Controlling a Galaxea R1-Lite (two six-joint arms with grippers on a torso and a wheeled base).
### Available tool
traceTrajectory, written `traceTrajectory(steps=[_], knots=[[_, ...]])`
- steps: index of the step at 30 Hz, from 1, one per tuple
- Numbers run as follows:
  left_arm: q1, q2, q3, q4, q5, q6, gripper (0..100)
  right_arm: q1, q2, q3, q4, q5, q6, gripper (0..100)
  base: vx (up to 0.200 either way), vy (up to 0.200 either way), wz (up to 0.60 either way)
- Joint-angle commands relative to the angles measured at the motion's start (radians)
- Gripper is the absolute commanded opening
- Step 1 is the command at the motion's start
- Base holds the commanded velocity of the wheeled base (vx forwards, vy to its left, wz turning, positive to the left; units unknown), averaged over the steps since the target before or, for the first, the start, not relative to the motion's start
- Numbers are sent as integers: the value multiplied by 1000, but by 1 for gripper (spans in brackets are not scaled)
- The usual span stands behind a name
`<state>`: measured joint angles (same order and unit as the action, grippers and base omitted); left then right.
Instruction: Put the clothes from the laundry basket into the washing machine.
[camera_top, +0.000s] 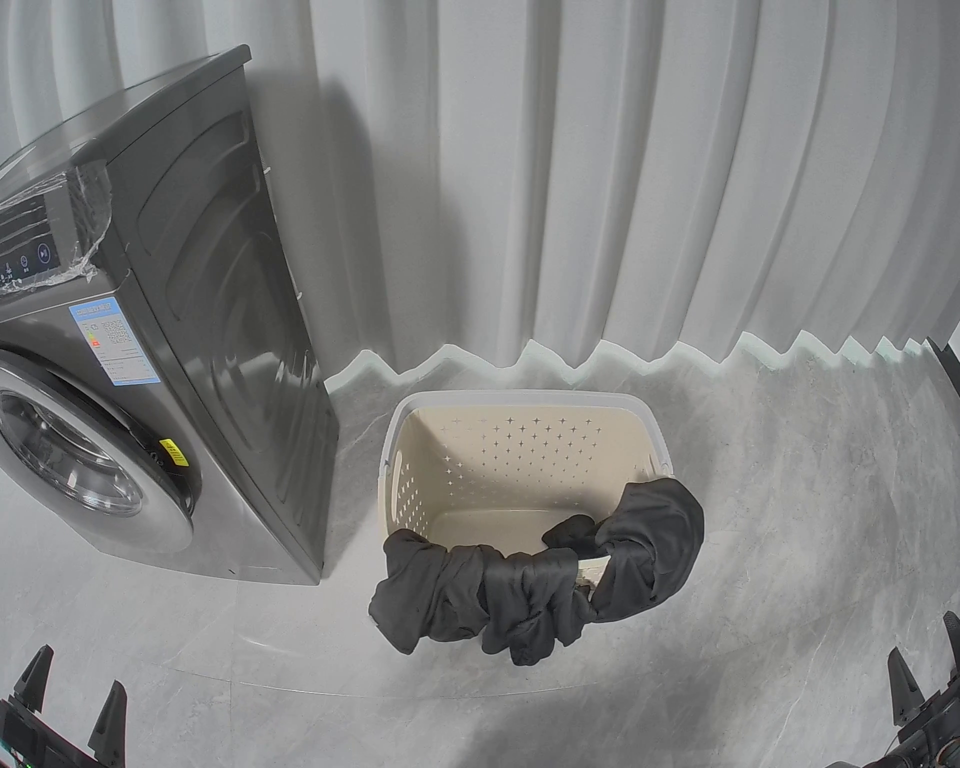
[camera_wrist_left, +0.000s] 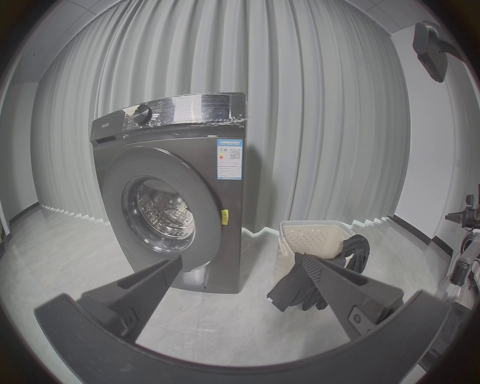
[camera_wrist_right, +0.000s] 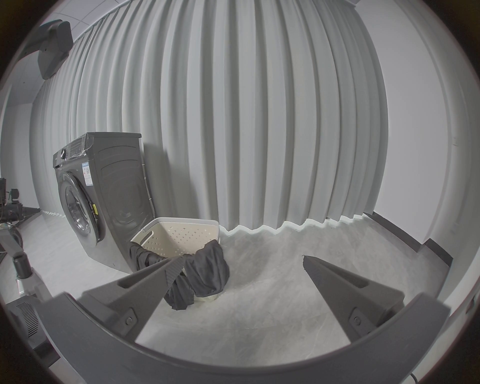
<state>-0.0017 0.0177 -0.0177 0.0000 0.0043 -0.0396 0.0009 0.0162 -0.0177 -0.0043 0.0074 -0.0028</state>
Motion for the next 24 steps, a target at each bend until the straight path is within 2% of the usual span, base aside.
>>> traceTrajectory(steps=[1, 22, 24], knots=[[0, -16, 18, 0, 0, 0, 100, 1, -16, 18, 0, 0, 0, 100, 0, 200, 0], [0, -16, 18, 0, 0, 0, 100, 1, -16, 18, 1, 0, 0, 100, 0, 200, 0], [0, -16, 18, 0, 0, 0, 100, 1, -16, 18, 1, 0, 0, 100, 0, 0, 0]])
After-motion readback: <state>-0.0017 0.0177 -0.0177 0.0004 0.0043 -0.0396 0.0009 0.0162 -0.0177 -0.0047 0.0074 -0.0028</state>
